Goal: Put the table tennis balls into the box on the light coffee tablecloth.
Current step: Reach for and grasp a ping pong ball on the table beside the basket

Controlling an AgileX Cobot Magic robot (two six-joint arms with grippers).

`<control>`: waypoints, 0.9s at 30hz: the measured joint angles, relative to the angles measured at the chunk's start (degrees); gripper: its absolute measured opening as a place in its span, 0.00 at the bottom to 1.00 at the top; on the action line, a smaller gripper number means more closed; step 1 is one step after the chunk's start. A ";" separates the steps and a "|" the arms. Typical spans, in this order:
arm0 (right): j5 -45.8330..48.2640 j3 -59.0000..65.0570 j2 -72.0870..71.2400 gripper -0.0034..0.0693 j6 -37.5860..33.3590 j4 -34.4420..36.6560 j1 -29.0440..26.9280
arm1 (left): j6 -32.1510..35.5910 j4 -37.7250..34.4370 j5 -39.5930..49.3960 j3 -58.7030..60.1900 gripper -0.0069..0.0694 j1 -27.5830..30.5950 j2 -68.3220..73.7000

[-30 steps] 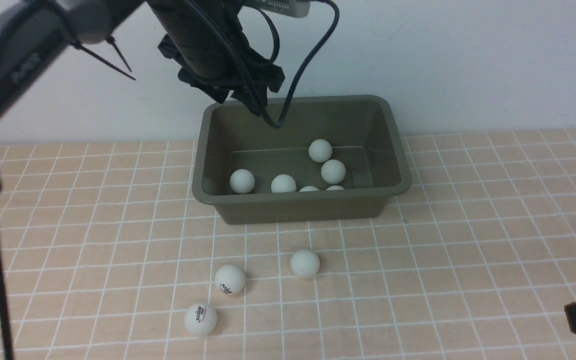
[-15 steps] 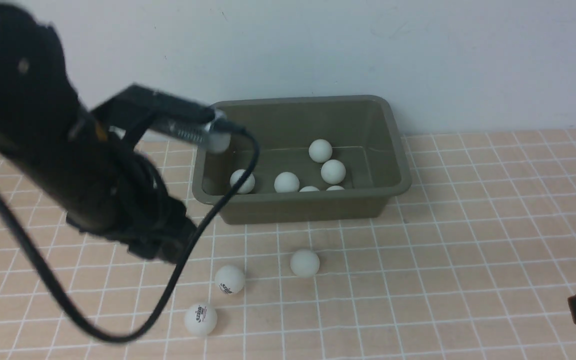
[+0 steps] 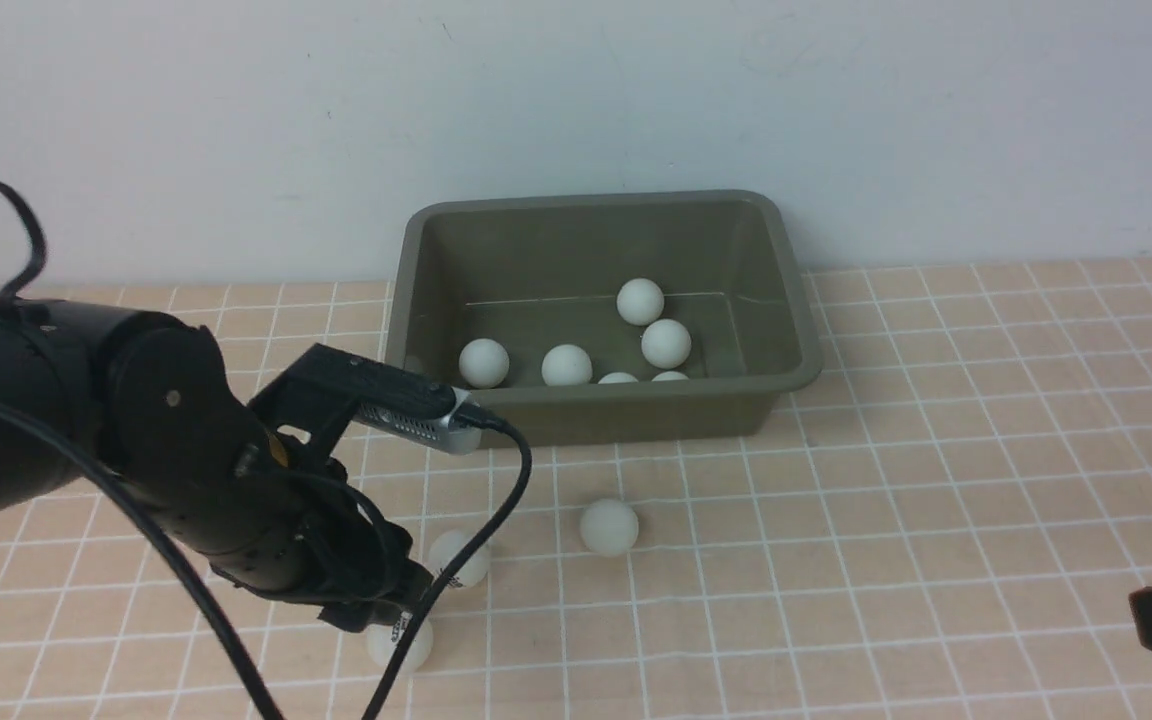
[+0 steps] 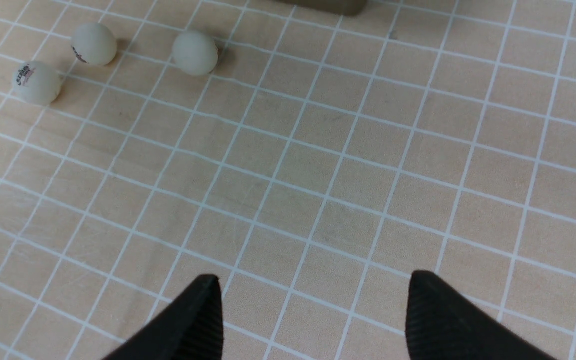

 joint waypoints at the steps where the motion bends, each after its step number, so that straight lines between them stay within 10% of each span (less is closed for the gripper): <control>1: 0.00 0.00 0.00 0.66 0.00 0.09 0.00 | 0.13 0.00 -0.06 0.00 0.61 0.00 0.79; 27: 0.00 0.00 0.00 0.66 -0.11 1.19 0.00 | 4.34 -4.53 -4.53 0.00 0.61 0.00 8.78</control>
